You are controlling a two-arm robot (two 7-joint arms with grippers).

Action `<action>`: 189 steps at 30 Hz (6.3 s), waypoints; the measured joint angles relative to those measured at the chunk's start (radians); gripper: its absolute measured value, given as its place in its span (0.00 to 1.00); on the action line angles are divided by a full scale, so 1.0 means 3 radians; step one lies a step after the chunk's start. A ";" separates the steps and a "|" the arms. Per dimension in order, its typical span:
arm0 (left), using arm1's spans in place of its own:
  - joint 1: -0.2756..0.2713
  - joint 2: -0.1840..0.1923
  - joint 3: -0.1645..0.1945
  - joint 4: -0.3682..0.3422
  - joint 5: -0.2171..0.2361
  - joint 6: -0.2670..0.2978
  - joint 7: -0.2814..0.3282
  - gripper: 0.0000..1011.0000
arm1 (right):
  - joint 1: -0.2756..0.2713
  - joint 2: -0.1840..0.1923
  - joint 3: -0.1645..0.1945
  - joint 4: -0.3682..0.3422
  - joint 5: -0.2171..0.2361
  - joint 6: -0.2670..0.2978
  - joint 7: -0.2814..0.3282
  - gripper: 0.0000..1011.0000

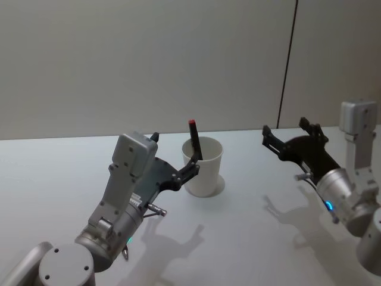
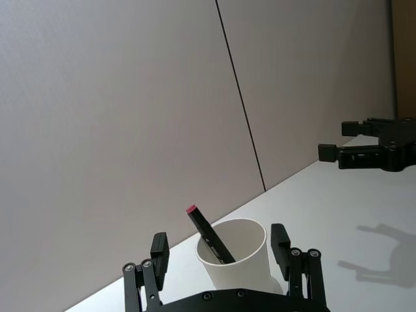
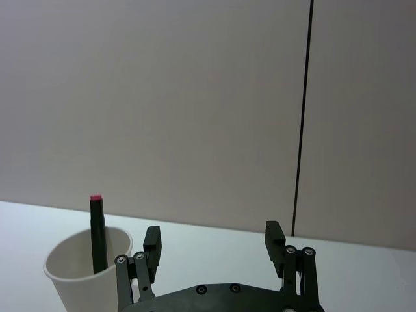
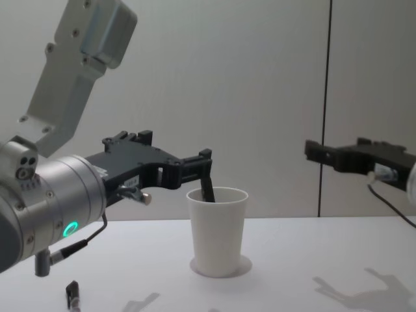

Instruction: Place the pen into the pen holder.

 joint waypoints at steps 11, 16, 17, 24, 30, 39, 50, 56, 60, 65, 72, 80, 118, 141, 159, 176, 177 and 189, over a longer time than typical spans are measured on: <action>0.0000 0.0000 0.0000 0.0000 0.0000 0.0000 0.0000 0.99 | -0.0224 0.0102 0.0062 -0.0341 0.0019 0.0480 -0.0007 0.99; 0.0000 0.0000 0.0000 0.0000 0.0000 0.0000 0.0000 0.99 | -0.0330 0.0148 0.0091 -0.0496 0.0036 0.0661 -0.0015 0.99; 0.0000 0.0000 0.0000 0.0000 0.0000 0.0000 0.0000 0.99 | -0.0343 0.0153 0.0094 -0.0516 0.0038 0.0687 -0.0017 0.99; 0.0000 0.0000 0.0000 0.0000 0.0000 0.0000 0.0000 0.99 | -0.0451 0.0195 0.0118 -0.0693 0.0042 0.0840 -0.0036 0.99; 0.0000 0.0000 0.0000 0.0000 0.0000 0.0000 0.0000 0.99 | -0.0531 0.0225 0.0128 -0.0836 0.0031 0.0924 -0.0050 0.99; 0.0000 0.0000 0.0000 0.0000 0.0000 0.0000 0.0000 0.99 | -0.0614 0.0253 0.0128 -0.0985 -0.0001 0.0989 -0.0058 0.99; 0.0000 -0.0001 -0.0001 -0.0003 0.0037 0.0036 -0.0009 0.99 | -0.0659 0.0267 0.0128 -0.1063 -0.0016 0.1023 -0.0061 0.99; 0.0000 -0.0001 -0.0003 -0.0034 0.0081 0.0153 -0.0014 0.99 | -0.0672 0.0271 0.0128 -0.1086 -0.0021 0.1034 -0.0063 0.99; 0.0003 -0.0004 -0.0008 -0.0068 0.0082 0.0290 -0.0007 0.99 | -0.0678 0.0272 0.0127 -0.1098 -0.0023 0.1038 -0.0063 0.99; 0.0014 -0.0004 -0.0024 -0.0126 0.0048 0.0495 0.0034 0.99 | -0.0682 0.0273 0.0128 -0.1107 -0.0024 0.1041 -0.0064 0.99; 0.0040 -0.0004 -0.0056 -0.0202 -0.0058 0.0790 0.0169 0.99 | -0.0686 0.0275 0.0127 -0.1113 -0.0026 0.1043 -0.0064 0.99; 0.0108 -0.0032 -0.0102 -0.0307 -0.0255 0.1196 0.0507 0.99 | -0.0689 0.0276 0.0127 -0.1118 -0.0027 0.1047 -0.0063 0.99; 0.0420 -0.0120 -0.0297 -0.0388 -0.0910 0.2167 0.1404 0.99 | -0.0691 0.0276 0.0128 -0.1121 -0.0027 0.1046 -0.0063 0.99; 0.0410 -0.0213 -0.0395 -0.0231 -0.1000 0.2249 0.1441 0.98 | -0.0691 0.0276 0.0128 -0.1121 -0.0027 0.1046 -0.0063 0.99; 0.0381 -0.0272 -0.0442 -0.0144 -0.1016 0.2307 0.1338 0.62 | -0.0691 0.0276 0.0128 -0.1121 -0.0026 0.1046 -0.0064 0.99; 0.0372 -0.0304 -0.0495 -0.0110 -0.0965 0.2338 0.1293 0.50 | -0.0691 0.0276 0.0128 -0.1121 -0.0027 0.1046 -0.0063 0.99; 0.0372 -0.0304 -0.0502 -0.0108 -0.0959 0.2338 0.1288 0.49 | -0.0691 0.0276 0.0128 -0.1121 -0.0026 0.1046 -0.0063 0.99; 0.0371 -0.0298 -0.0550 -0.0093 -0.0904 0.2331 0.1253 0.42 | -0.0691 0.0276 0.0128 -0.1121 -0.0026 0.1046 -0.0063 0.99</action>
